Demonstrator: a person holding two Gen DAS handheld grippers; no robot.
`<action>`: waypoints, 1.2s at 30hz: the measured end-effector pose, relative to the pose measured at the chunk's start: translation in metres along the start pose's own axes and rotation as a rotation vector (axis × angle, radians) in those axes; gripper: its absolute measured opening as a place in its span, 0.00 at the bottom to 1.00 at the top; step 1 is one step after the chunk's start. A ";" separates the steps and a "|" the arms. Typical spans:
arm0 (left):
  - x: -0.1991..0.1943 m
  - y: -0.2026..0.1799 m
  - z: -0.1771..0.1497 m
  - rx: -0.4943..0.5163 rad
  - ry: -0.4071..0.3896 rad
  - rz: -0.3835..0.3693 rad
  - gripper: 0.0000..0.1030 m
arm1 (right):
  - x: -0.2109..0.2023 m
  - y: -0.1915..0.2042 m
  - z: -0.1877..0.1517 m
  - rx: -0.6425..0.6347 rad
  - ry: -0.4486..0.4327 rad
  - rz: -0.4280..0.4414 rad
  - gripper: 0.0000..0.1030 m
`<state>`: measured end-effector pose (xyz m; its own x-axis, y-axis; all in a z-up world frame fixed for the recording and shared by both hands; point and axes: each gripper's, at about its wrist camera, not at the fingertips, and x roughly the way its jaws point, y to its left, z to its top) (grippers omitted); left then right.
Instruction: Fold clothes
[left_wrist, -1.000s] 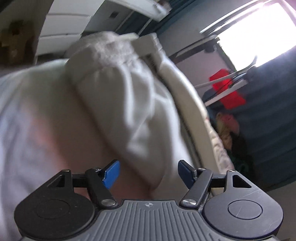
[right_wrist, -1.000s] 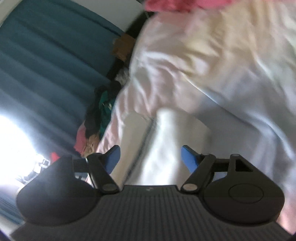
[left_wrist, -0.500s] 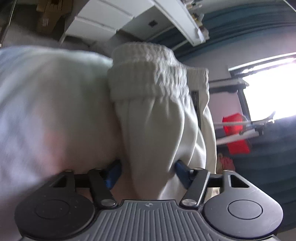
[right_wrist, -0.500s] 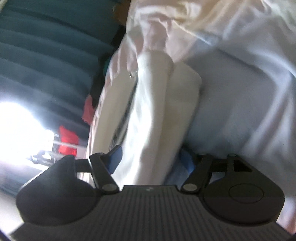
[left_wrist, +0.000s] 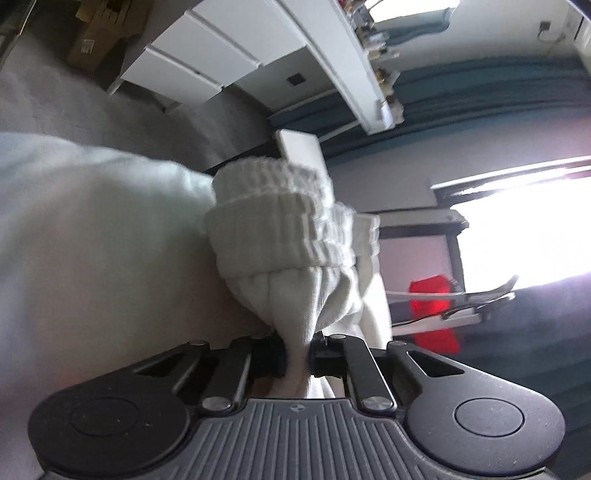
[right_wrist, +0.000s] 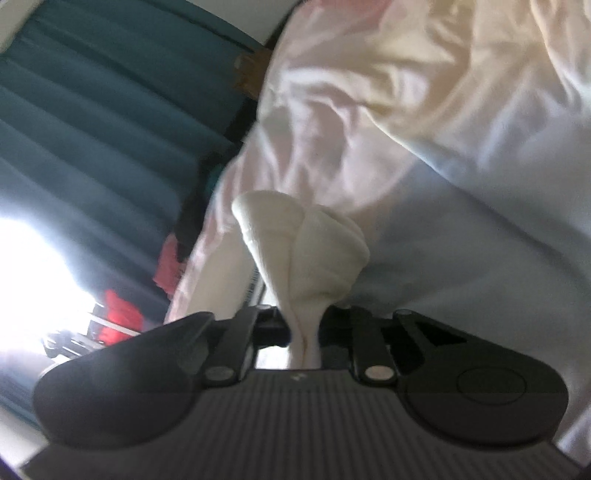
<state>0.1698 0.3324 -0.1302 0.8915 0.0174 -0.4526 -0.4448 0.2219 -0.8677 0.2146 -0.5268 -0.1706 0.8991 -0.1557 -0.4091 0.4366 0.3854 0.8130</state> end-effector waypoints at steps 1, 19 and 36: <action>-0.009 -0.004 -0.001 -0.003 -0.012 -0.021 0.10 | -0.008 0.003 0.000 -0.001 -0.005 0.010 0.13; -0.153 0.014 0.012 0.079 -0.078 0.085 0.12 | -0.140 -0.043 0.005 0.198 0.081 -0.016 0.12; -0.200 -0.035 -0.028 0.424 -0.156 0.340 0.56 | -0.130 -0.065 -0.008 0.247 0.205 0.042 0.70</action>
<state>0.0043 0.2938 -0.0153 0.7205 0.2927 -0.6287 -0.6646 0.5502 -0.5055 0.0693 -0.5243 -0.1736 0.9023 0.0518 -0.4279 0.4165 0.1511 0.8965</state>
